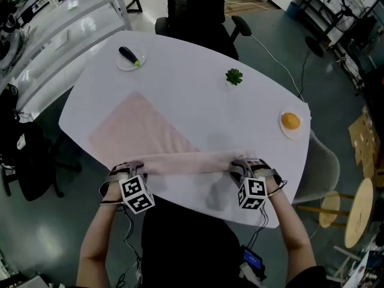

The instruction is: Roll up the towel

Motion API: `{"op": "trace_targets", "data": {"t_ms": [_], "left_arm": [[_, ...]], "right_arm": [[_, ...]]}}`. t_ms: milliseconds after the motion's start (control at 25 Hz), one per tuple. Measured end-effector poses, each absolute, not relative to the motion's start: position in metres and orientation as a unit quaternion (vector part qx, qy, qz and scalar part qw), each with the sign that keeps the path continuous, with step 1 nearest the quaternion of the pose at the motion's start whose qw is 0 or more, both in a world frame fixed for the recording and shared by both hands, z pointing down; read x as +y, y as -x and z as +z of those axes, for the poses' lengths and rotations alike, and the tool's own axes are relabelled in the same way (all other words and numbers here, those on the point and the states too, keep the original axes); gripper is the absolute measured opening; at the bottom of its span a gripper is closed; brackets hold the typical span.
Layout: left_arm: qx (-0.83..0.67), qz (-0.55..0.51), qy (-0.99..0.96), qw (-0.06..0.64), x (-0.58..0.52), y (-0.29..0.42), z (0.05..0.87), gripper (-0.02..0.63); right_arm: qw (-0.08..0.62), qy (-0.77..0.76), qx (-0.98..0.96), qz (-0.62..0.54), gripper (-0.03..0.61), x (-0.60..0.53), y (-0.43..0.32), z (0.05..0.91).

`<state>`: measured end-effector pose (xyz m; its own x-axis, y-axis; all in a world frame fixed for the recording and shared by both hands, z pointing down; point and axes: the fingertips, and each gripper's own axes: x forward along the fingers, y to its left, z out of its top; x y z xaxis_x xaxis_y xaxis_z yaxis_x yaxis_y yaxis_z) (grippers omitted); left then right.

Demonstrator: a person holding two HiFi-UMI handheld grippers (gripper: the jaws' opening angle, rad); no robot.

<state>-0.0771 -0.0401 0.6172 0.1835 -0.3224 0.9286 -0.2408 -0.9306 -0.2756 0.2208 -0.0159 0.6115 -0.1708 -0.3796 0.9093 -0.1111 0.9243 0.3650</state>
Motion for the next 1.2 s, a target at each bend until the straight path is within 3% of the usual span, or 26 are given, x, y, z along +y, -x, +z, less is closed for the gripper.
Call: {"op": "trace_targets", "data": {"t_ms": [120, 200, 600, 1200], "left_arm": [[0.181, -0.614, 0.767, 0.040, -0.044, 0.077, 0.615, 0.122], [0.180, -0.615, 0.766, 0.048, -0.044, 0.076, 0.613, 0.057], [0.179, -0.608, 0.770, 0.072, -0.027, 0.069, 0.591, 0.041], [0.121, -0.597, 0.789, 0.083, 0.057, 0.028, 0.600, 0.041]], "right_arm": [[0.633, -0.172, -0.742, -0.136, 0.071, -0.026, -0.225, 0.611], [0.638, -0.172, -0.736, -0.146, 0.044, -0.029, -0.228, 0.609], [0.640, -0.182, -0.726, -0.174, 0.029, -0.024, -0.245, 0.581], [0.674, -0.156, -0.705, -0.154, 0.029, 0.079, -0.289, 0.599]]}}
